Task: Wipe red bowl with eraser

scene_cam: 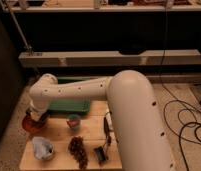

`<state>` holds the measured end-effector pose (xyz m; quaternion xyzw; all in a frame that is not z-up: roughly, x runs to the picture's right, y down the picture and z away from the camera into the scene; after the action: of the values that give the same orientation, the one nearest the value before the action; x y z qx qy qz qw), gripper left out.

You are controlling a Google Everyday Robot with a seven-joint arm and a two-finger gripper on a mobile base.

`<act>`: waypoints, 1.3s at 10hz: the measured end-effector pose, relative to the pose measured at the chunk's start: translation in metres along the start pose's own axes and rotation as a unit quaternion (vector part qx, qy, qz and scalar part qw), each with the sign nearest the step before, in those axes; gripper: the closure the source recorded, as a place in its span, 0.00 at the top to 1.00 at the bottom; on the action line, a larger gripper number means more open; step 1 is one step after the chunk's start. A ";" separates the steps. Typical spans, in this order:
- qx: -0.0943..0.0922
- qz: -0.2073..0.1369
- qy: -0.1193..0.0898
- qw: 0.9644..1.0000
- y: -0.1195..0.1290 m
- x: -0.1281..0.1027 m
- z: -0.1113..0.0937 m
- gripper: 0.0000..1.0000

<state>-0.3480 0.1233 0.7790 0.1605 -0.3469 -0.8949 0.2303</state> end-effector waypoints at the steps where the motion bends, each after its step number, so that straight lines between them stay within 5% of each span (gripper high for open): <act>1: 0.002 -0.007 0.003 1.000 0.000 0.009 0.003 0.00; 7: 0.035 -0.071 0.012 0.997 -0.023 0.062 0.024 0.00; 10: 0.060 -0.092 -0.016 0.994 -0.056 0.051 0.029 0.00; 13: 0.066 -0.078 -0.030 0.994 -0.058 0.021 0.026 0.00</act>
<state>-0.3946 0.1641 0.7547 0.1750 -0.3985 -0.8896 0.1385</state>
